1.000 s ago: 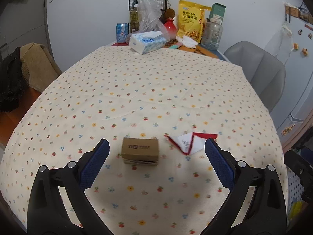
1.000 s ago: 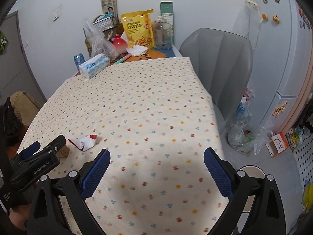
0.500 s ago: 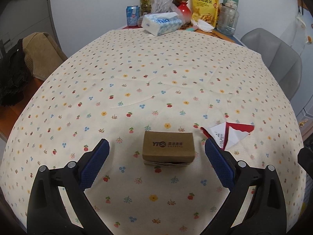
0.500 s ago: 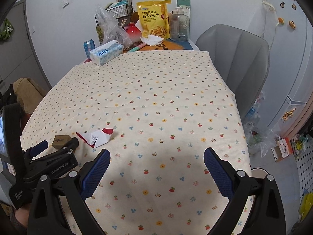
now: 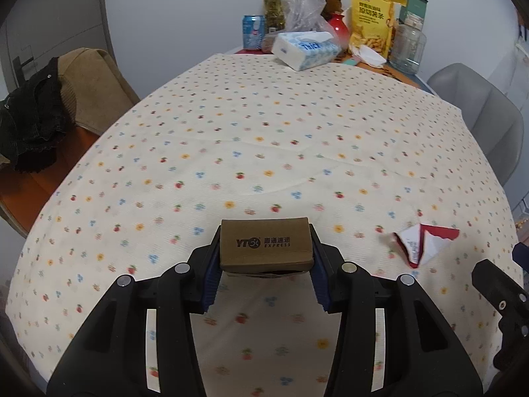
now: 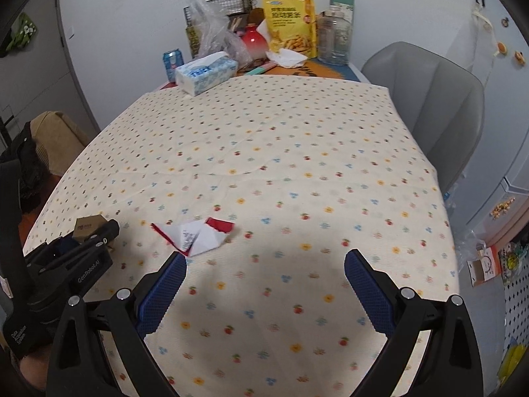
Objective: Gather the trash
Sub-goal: 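Close the right tool on the red-and-white paper wrapper, then carry the brown box and paper wrapper in both tools over the bin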
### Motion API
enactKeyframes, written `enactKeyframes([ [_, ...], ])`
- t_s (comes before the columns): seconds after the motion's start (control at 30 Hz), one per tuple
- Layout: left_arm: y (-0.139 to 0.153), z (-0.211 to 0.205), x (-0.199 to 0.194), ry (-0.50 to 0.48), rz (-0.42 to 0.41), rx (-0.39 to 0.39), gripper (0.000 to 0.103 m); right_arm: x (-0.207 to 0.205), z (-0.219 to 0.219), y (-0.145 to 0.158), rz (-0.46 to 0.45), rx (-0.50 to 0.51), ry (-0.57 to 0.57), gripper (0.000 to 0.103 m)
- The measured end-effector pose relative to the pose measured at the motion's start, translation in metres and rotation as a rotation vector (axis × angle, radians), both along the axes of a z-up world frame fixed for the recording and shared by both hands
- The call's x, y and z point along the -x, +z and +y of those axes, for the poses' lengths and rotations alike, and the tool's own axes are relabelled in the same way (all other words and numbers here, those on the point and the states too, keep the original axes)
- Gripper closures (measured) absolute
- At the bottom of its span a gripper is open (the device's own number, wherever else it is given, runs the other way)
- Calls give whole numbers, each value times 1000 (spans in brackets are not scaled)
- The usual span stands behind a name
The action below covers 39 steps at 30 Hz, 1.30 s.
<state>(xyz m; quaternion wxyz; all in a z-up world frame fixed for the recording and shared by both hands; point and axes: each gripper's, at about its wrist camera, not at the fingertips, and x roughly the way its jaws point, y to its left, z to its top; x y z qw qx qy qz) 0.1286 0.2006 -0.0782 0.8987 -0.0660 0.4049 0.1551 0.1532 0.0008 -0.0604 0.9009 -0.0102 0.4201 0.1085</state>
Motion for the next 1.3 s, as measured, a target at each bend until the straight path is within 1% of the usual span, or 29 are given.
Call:
enactKeyframes([
  [0.23,-2,24,4,31,0,6,56,-9,36,-7,16,27,59,9],
  [0.43,-2,38,5,51,-10,13,56,-15,56,-16,30,46,86,9],
  [0.73,-7,46,3,55,-6,39,57,-28,70,-26,44,69,83,9],
  [0.93,-8,45,0,49,-3,40,56,-33,75,-32,55,88,86,12],
  [1.0,-8,45,-1,49,-3,41,56,-36,76,-35,62,90,84,16],
  [1.03,-8,44,-1,49,-3,38,56,-38,77,-37,66,91,84,21],
  [1.07,-8,44,-1,49,-4,36,56,-41,77,-39,73,88,88,31],
  [1.1,-7,44,-1,48,-6,34,56,-42,77,-40,81,79,92,32],
  [1.13,-7,43,0,48,-9,30,56,-42,75,-39,77,69,90,46],
  [1.17,-6,41,-1,46,-11,28,56,-42,74,-36,74,55,97,62],
  [1.23,-3,38,-1,40,-16,27,56,-40,74,-33,79,50,105,68],
  [1.3,1,33,-1,29,-25,19,56,-37,70,-29,75,41,100,69],
])
